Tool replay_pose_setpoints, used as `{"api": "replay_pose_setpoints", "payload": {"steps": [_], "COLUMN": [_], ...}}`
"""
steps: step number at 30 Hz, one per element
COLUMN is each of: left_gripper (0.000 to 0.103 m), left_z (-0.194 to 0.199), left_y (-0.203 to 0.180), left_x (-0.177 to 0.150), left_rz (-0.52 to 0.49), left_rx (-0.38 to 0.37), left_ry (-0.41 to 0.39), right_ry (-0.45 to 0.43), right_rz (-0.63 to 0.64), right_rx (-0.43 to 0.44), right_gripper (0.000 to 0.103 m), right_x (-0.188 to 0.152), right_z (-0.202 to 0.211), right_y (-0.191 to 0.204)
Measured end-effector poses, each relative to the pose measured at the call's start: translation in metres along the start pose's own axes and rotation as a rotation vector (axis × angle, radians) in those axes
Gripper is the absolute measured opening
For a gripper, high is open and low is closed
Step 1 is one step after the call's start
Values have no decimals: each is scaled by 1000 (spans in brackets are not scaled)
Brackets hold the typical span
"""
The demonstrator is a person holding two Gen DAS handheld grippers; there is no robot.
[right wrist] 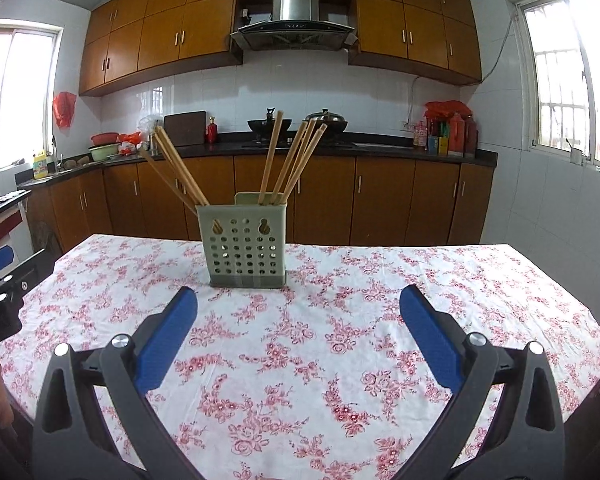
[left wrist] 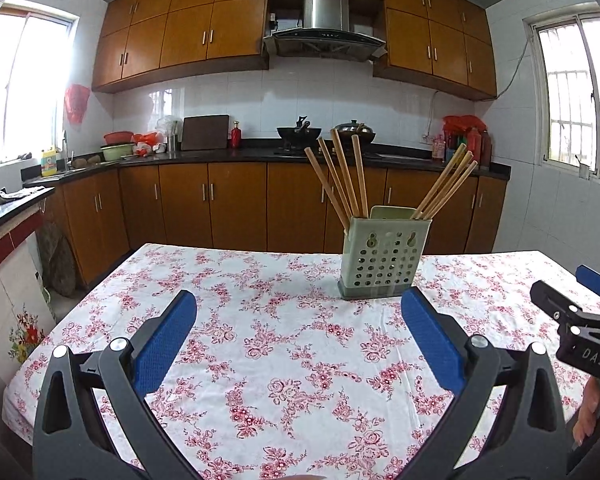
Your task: Organize utensils
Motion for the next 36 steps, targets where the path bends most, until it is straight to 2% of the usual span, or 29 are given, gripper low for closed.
{"api": "replay_pose_setpoints", "payload": {"steps": [36], "left_gripper": [101], "left_z": [1], "left_y": [-8], "left_x": [-7], "left_rz": [-8], "left_rx": [-1], "left_ry": [26], "right_ry": [12], "right_rz": [-13], "right_rx": [-1], "right_gripper": [99], "right_x": [-4], "right_z": [-2], "right_y": [-2]}}
Point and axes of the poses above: each gripper's, at about its wrist camera, not at the fingertips, and z roughly against the way its jaws point, y to its left, x to its top, the point moved 10 cm from there along -z, roughly the way its jaws point, and after that the axes turned 14 degrees about -y, right-handed, at the moved point
